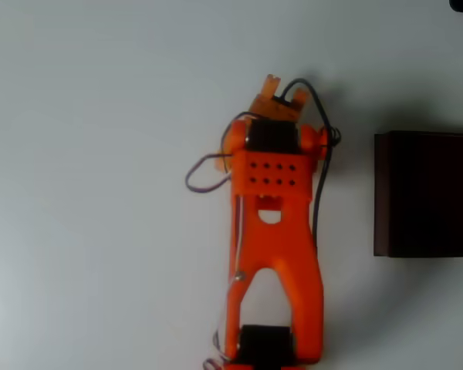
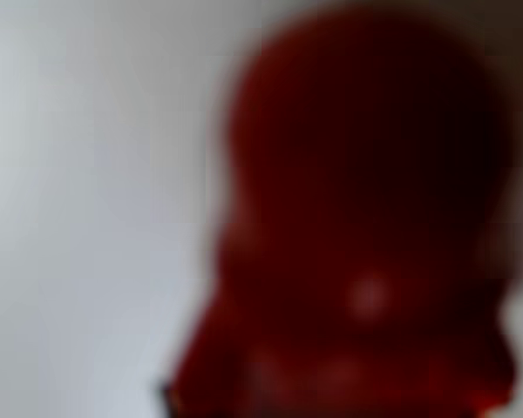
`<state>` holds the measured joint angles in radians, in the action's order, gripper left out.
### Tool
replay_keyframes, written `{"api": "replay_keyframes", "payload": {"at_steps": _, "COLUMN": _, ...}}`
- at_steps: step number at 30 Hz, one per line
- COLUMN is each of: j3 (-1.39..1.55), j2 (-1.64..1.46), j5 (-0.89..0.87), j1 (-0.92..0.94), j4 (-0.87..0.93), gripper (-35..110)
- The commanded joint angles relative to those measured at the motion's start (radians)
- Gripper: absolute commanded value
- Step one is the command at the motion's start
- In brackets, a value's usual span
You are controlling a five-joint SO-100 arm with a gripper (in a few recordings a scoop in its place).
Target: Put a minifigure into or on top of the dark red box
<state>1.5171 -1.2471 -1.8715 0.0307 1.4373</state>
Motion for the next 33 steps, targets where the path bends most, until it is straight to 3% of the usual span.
{"api": "replay_keyframes", "payload": {"at_steps": 1, "j3": -0.075, "j2": -0.025, "j5": 0.021, "j1": 0.032, "j4": 0.078, "gripper": 4}}
{"api": "replay_keyframes", "payload": {"at_steps": 24, "j3": 0.146, "j2": -0.548, "j5": 0.36, "j1": 0.227, "j4": 0.141, "gripper": 1}}
{"api": "replay_keyframes", "payload": {"at_steps": 33, "j3": 0.133, "j2": -0.647, "j5": 0.638, "j1": 0.38, "j4": 0.118, "gripper": 1}}
